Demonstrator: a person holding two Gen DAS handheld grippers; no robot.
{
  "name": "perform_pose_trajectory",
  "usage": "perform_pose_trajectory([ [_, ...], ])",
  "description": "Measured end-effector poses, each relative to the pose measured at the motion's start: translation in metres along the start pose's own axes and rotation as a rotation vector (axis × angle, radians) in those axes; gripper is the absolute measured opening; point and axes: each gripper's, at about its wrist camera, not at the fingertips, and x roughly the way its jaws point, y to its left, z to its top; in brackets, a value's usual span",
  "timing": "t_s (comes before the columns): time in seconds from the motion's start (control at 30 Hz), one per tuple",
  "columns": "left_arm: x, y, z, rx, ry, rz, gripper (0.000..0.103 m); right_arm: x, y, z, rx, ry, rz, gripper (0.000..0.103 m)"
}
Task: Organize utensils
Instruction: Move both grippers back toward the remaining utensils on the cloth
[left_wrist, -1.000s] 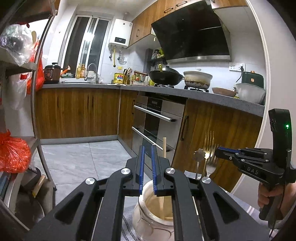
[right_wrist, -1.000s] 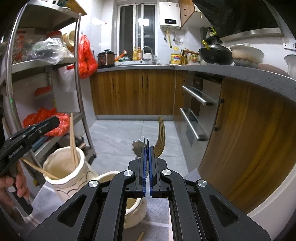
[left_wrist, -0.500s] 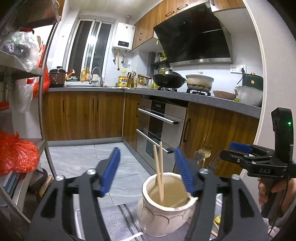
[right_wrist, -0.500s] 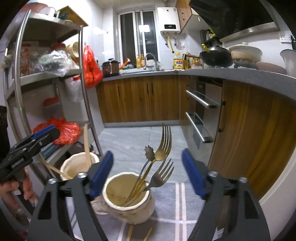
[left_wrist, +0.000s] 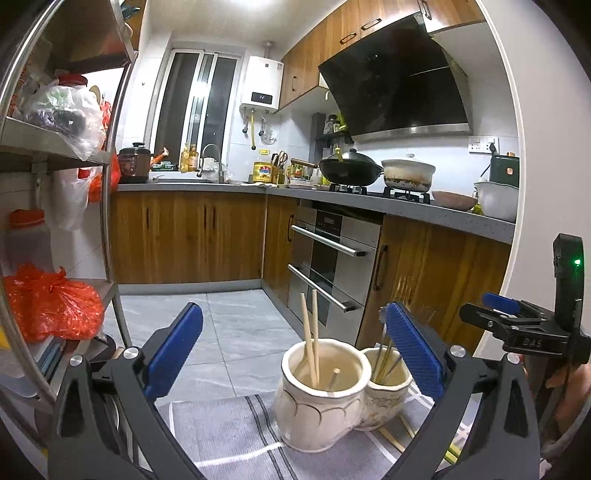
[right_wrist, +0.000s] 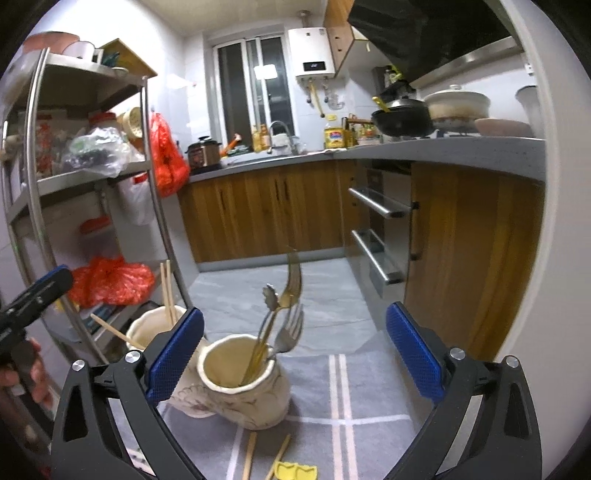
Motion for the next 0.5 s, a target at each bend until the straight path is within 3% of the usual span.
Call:
perform_pose_trajectory([
  [0.5,-0.02,-0.046,-0.019,0.115,0.065,0.003,0.097,-0.018,-0.017,-0.019,0.039,0.019,-0.013,0.098],
])
